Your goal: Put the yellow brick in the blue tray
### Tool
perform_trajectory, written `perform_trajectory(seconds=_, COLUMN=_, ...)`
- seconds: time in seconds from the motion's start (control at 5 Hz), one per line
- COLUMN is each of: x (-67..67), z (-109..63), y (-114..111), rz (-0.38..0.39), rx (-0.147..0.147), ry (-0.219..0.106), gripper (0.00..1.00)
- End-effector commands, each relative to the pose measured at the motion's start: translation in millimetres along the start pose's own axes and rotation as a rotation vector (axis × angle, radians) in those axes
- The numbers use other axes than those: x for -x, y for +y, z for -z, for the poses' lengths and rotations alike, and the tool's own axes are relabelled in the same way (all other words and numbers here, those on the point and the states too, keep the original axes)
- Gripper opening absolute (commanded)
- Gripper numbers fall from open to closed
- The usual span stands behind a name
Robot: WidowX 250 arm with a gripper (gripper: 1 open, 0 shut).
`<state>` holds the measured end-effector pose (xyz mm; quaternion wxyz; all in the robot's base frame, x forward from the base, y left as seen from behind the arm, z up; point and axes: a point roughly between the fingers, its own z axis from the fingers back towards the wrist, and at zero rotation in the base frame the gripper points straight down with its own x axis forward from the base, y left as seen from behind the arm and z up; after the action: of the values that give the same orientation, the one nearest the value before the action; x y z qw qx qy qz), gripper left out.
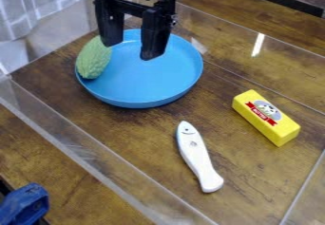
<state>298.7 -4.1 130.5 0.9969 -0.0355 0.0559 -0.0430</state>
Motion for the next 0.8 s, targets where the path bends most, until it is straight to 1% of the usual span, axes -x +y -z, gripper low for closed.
perform_trajectory(seconds=0.0, x=-5.0, z=-14.0, y=0, rz=-0.009, rx=0.001, ry=-0.054, gripper=1.00)
perform_trajectory(seconds=0.6, x=-13.6, z=0.9, y=-11, rz=-0.032, rx=0.025, ry=-0.023, gripper=1.00)
